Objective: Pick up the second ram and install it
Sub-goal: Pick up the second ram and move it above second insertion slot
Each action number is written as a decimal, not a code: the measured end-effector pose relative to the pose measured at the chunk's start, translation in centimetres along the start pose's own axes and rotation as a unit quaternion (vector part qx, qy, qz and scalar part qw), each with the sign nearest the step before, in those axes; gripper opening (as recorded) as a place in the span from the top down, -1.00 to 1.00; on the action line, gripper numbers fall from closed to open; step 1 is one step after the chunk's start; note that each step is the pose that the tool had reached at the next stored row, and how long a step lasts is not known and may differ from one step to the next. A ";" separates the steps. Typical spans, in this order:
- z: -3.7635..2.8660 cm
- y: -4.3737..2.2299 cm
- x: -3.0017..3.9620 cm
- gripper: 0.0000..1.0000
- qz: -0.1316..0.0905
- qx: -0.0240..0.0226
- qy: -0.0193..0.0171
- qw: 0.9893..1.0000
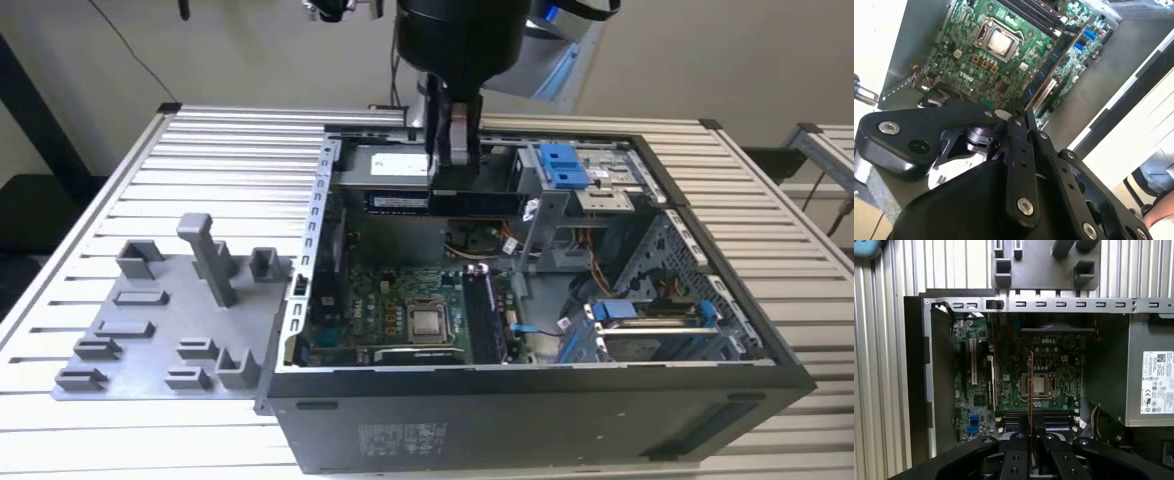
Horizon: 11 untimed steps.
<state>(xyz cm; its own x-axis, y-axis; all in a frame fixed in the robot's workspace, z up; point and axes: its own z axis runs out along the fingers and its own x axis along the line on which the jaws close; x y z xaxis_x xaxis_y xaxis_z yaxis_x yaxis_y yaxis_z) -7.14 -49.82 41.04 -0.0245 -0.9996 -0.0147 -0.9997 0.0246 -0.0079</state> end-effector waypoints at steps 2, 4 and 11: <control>0.00 -0.59 -0.02 0.72 0.000 0.000 0.000 1.000; 0.01 -1.17 -0.03 0.72 0.000 0.000 0.000 1.000; 0.02 -3.08 -0.07 0.72 -0.001 0.000 0.000 1.000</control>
<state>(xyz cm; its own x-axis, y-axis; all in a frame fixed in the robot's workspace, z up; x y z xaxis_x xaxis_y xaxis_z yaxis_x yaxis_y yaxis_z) -4.06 -49.82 41.04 -0.0218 -0.9997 -0.0147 -0.9997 0.0219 -0.0072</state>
